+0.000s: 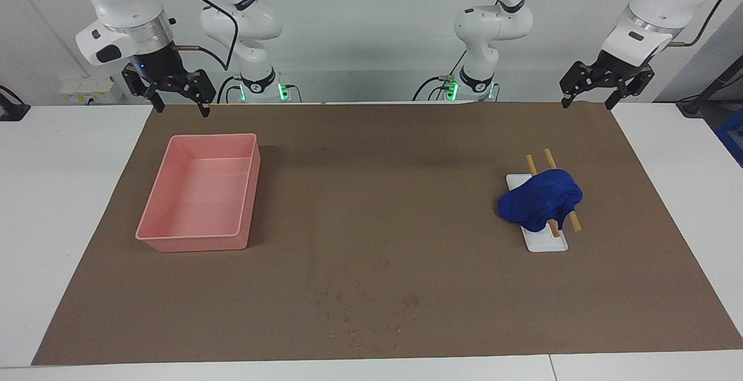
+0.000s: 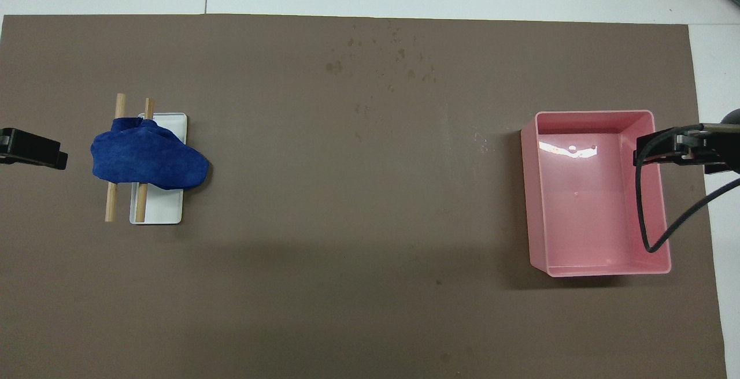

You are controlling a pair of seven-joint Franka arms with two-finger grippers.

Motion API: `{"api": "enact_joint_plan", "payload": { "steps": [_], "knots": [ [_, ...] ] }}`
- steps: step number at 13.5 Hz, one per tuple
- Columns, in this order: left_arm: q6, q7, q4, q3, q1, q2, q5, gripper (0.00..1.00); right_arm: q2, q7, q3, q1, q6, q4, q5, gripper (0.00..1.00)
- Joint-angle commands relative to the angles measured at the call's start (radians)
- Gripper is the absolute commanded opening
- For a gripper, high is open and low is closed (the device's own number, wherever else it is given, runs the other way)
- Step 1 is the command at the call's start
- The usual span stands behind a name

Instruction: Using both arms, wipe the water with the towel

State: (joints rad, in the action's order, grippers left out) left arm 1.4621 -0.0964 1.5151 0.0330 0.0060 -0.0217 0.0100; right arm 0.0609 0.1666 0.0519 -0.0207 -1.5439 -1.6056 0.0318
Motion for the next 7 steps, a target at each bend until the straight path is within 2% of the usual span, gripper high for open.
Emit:
{"api": "enact_joint_plan", "payload": {
  "steps": [1, 4, 6, 7],
  "knots": [
    [0.021, -0.009, 0.033, -0.002, 0.002, -0.024, 0.015, 1.00, 0.016, 0.011, 0.009, -0.018, 0.007, -0.011, -0.007, 1.00],
    [0.053, -0.006, 0.045, -0.001, 0.005, -0.027, 0.015, 1.00, 0.016, 0.011, 0.011, -0.018, 0.007, -0.011, -0.007, 1.00],
    [0.108, 0.006, 0.121, -0.001, 0.002, -0.062, 0.015, 1.00, 0.017, 0.011, 0.011, -0.018, 0.007, -0.011, -0.007, 1.00],
    [0.189, 0.006, 0.187, -0.002, 0.000, -0.085, 0.015, 1.00, 0.016, 0.011, 0.011, -0.018, 0.007, -0.011, -0.009, 1.00]
  ]
}}
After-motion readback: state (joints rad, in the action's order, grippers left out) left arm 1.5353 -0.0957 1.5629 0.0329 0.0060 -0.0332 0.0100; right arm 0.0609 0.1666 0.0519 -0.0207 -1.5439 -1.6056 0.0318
